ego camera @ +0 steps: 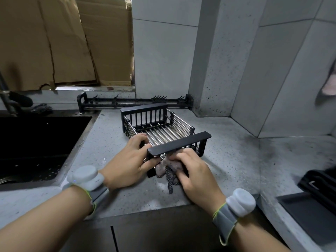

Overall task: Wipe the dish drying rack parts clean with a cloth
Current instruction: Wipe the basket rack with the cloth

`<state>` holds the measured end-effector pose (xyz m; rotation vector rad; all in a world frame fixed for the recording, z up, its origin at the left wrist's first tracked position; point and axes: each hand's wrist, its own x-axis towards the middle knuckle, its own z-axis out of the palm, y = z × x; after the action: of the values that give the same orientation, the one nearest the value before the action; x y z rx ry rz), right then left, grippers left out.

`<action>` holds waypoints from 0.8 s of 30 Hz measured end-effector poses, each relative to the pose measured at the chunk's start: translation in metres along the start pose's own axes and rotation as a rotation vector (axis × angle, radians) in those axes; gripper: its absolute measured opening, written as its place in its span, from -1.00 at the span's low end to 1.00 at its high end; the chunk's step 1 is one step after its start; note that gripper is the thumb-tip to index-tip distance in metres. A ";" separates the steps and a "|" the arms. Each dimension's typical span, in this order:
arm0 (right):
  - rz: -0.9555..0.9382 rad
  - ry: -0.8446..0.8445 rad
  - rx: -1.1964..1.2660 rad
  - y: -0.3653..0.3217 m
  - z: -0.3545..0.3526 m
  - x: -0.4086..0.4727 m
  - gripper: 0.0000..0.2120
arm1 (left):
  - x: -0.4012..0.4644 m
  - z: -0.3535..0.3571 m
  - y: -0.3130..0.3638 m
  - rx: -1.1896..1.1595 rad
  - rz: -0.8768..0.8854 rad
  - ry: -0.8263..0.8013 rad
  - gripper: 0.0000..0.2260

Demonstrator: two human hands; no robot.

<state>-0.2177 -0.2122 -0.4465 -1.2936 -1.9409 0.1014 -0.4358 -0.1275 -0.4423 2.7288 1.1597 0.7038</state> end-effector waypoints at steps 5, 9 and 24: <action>-0.041 -0.068 -0.089 0.007 0.011 -0.002 -0.75 | 0.000 -0.001 -0.002 0.016 0.001 -0.004 -0.75; -0.076 -0.121 -0.239 0.009 0.014 -0.006 -0.75 | 0.001 -0.001 -0.002 0.008 0.019 -0.002 -0.76; 0.028 -0.075 0.048 0.003 -0.016 0.003 -0.75 | -0.006 -0.044 -0.037 0.098 0.001 -0.097 -0.24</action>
<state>-0.2057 -0.2139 -0.4348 -1.3021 -1.9717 0.2112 -0.4831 -0.1094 -0.4151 2.8084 1.2017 0.5217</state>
